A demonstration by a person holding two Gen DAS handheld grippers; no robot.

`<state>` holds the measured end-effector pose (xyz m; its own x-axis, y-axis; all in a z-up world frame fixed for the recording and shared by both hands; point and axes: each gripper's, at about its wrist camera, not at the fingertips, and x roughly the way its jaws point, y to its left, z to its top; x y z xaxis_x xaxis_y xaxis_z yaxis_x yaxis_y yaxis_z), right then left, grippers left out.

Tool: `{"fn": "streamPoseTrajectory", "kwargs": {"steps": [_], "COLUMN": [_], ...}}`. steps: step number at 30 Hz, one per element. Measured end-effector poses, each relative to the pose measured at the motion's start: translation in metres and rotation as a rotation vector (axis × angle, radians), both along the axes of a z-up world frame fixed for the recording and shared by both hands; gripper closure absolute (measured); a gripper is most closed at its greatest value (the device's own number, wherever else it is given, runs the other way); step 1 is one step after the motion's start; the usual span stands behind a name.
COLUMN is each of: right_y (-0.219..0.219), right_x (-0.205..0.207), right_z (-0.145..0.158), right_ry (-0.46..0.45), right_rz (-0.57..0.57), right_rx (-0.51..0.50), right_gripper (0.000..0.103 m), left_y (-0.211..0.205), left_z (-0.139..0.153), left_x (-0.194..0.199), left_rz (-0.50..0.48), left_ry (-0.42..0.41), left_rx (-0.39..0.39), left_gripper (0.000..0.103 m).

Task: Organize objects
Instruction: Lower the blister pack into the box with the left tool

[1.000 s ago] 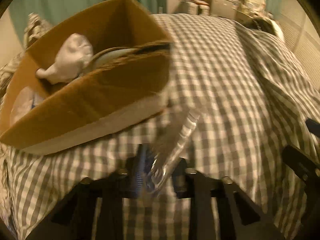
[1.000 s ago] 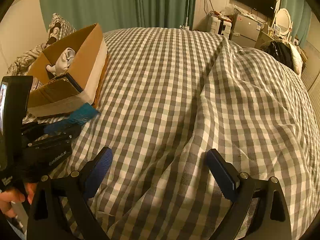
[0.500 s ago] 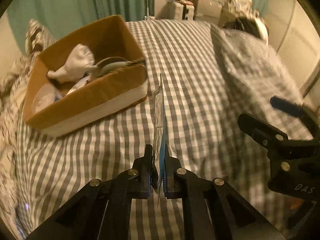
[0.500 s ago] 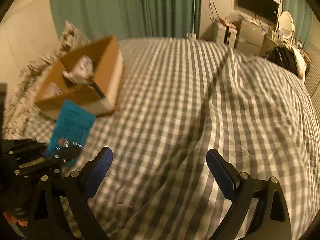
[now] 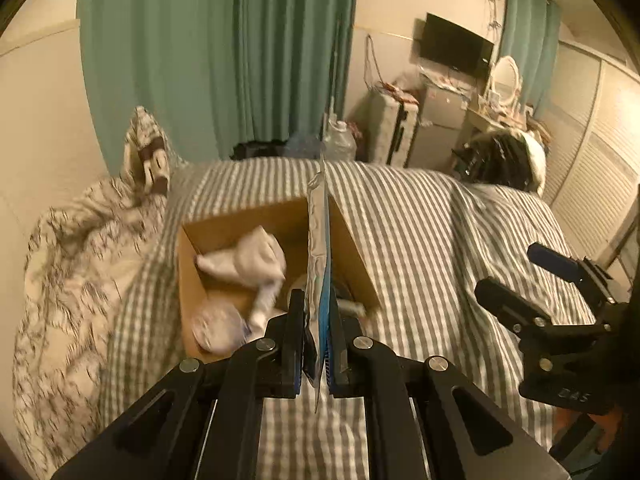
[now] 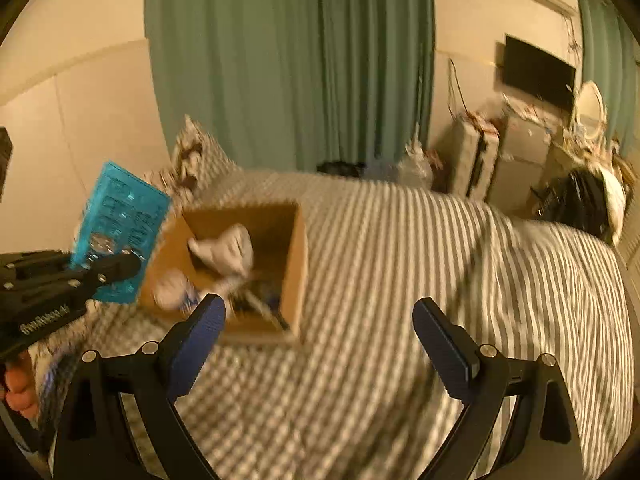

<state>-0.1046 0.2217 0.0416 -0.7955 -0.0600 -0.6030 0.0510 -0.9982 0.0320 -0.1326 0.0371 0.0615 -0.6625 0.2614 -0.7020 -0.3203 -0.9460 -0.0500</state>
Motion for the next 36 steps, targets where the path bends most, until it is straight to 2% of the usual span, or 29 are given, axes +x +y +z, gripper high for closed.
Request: {"fn": "streamPoseTrajectory", "kwargs": {"steps": [4,7,10,16,20,21,23,24,25,29,31,36], "right_y": [-0.014,-0.023,-0.026,-0.020,-0.018,-0.018,-0.016,-0.016,-0.015,-0.011,-0.011,-0.013], "right_x": [-0.041,-0.075,-0.105,-0.145,-0.156,-0.156,-0.153,-0.151,-0.147,-0.132,-0.119,-0.079], "right_z": [0.011,0.006,-0.011,-0.057,-0.066,-0.066,-0.065,-0.063,-0.059,-0.039,-0.025,0.024], "right_ry": [0.019,0.019,0.002,-0.065,-0.068,-0.058,-0.040,-0.034,-0.024,0.010,0.030,0.116], "right_rz": [0.034,0.046,0.055,0.076,0.076,0.070,0.067,0.062,0.054,0.039,0.031,0.020], "right_rx": [0.000,0.021,0.016,-0.019,-0.024,-0.022,-0.019,-0.016,-0.013,-0.005,0.016,0.078], "right_gripper": [0.008,0.008,0.008,0.008,0.008,0.007,0.003,0.001,0.001,0.001,0.000,0.000], "left_y": [0.002,0.005,0.008,0.012,0.013,0.013,0.012,0.012,0.010,0.000,-0.005,-0.019], "left_z": [-0.005,-0.024,-0.056,-0.118,-0.130,-0.130,-0.123,-0.118,-0.110,-0.073,-0.052,0.006], "left_x": [-0.035,-0.062,-0.085,-0.112,-0.120,-0.121,-0.120,-0.119,-0.116,-0.100,-0.090,-0.059], "left_rz": [0.034,0.051,0.061,0.056,0.066,0.062,0.063,0.065,0.072,0.084,0.094,0.119], "left_ry": [0.003,-0.022,-0.062,-0.140,-0.153,-0.159,-0.154,-0.144,-0.121,-0.044,-0.009,0.109], "left_rx": [-0.028,-0.048,-0.076,-0.068,-0.071,-0.067,-0.069,-0.071,-0.072,-0.058,-0.054,-0.008], "left_gripper": [0.095,0.095,0.095,0.095,0.089,0.085,0.067,0.047,0.035,0.032,0.021,0.008]}}
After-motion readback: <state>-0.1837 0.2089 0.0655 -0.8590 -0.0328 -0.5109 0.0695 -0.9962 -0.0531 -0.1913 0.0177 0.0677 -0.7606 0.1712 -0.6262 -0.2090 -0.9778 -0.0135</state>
